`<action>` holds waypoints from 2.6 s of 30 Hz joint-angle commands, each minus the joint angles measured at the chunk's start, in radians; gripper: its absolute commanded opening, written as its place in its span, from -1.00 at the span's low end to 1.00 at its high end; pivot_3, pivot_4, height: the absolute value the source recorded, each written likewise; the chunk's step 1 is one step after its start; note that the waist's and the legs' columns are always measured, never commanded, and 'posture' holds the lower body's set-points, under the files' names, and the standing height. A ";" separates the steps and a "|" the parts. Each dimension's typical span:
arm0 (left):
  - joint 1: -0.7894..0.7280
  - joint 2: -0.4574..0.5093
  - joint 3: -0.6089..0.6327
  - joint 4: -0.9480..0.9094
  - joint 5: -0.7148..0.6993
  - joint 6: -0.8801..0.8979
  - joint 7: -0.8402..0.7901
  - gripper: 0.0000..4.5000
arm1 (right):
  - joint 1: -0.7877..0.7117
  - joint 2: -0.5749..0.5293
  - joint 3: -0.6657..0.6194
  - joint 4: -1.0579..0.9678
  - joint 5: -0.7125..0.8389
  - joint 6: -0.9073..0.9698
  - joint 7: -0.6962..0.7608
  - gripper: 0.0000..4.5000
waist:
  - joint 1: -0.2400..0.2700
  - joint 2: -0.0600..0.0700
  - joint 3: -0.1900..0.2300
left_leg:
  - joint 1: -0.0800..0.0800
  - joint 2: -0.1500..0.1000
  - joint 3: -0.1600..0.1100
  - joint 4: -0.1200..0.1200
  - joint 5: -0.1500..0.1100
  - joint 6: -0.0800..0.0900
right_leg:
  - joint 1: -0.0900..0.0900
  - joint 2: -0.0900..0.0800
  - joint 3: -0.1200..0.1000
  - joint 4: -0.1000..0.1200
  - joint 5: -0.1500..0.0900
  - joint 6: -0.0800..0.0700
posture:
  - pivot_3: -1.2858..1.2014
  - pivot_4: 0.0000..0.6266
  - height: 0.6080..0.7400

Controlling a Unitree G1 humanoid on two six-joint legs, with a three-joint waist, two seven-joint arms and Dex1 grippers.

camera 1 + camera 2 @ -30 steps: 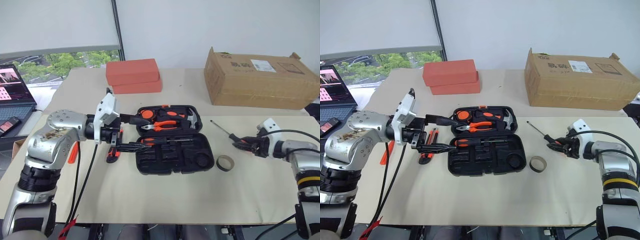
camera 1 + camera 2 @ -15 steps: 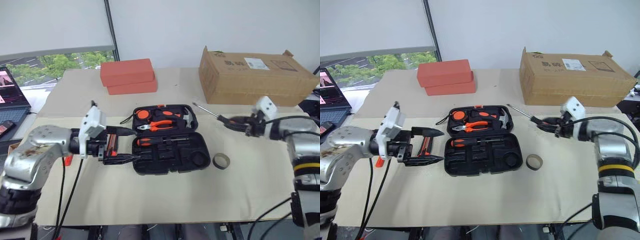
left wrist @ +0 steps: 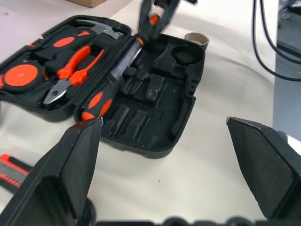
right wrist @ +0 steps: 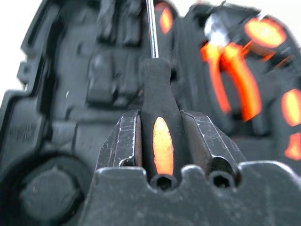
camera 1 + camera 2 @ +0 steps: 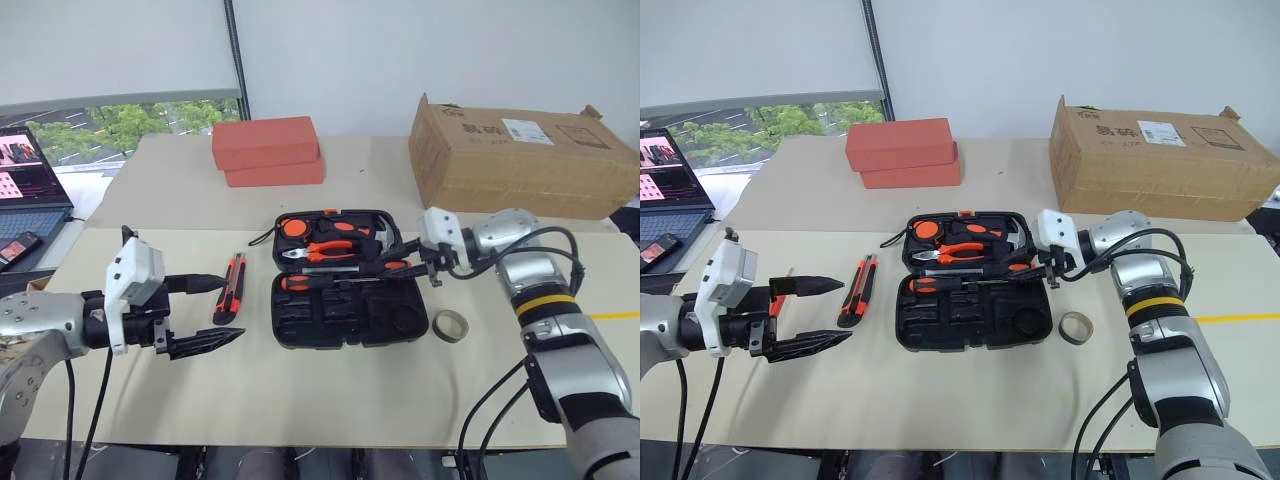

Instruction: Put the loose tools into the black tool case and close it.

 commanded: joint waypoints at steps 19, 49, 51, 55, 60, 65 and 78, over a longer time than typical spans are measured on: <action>-0.029 0.065 -0.005 0.016 -0.052 -0.018 0.009 1.00 | -0.060 -0.010 -0.099 0.072 0.048 -0.003 -0.035 0.88 | -0.007 0.000 0.000 | 0.000 0.000 0.000 0.000 0.000 -0.001 | 0.000 0.001 0.000 0.000 0.000 -0.001 | 0.03 -0.52 0.57; 0.001 -0.016 -0.037 0.061 0.035 -0.067 0.114 1.00 | 0.121 0.102 -0.124 -0.177 0.118 0.239 -0.187 -0.97 | -0.002 -0.001 0.000 | 0.002 0.001 0.000 -0.001 0.000 -0.001 | 0.001 0.000 -0.001 0.001 0.000 -0.002 | 0.03 -0.52 0.57; 0.019 -0.065 -0.032 0.086 0.076 -0.075 0.197 1.00 | 0.126 0.087 -0.162 -0.244 0.194 0.330 -0.142 -0.97 | -0.003 0.000 0.001 | 0.001 0.001 0.000 -0.002 0.000 -0.001 | 0.000 0.000 0.000 0.001 0.001 -0.002 | 0.03 -0.52 0.57; 0.028 -0.165 -0.024 0.218 0.239 -0.177 0.376 1.00 | 0.158 0.068 -0.217 -0.391 0.300 0.412 -0.112 -0.44 | -0.003 0.000 0.001 | 0.000 0.002 -0.001 -0.002 0.000 -0.001 | 0.000 -0.004 -0.001 0.001 0.001 -0.002 | 0.03 -0.52 0.57; -0.004 -0.239 -0.045 0.390 0.409 -0.266 0.568 1.00 | 0.207 0.045 -0.243 -0.552 0.417 0.524 -0.055 0.32 | -0.001 0.000 0.001 | 0.000 0.001 -0.001 -0.003 -0.002 0.002 | 0.000 -0.007 -0.002 0.000 0.001 -0.003 | 0.03 -0.52 0.57; -0.035 -0.285 -0.073 0.468 0.485 -0.282 0.661 1.00 | 0.203 0.047 -0.253 -0.587 0.446 0.542 -0.064 0.97 | 0.000 -0.001 0.001 | 0.000 0.000 -0.001 -0.003 -0.002 0.003 | -0.001 -0.011 -0.004 0.000 0.001 -0.002 | 0.03 -0.52 0.57; -0.037 -0.319 -0.110 0.535 0.457 -0.122 0.658 0.89 | 0.183 0.046 -0.249 -0.570 0.438 0.530 -0.081 0.99 | 0.000 -0.001 0.001 | 0.000 0.000 -0.001 -0.003 -0.002 0.002 | -0.001 -0.012 -0.007 0.000 0.001 -0.003 | 0.03 -0.52 0.57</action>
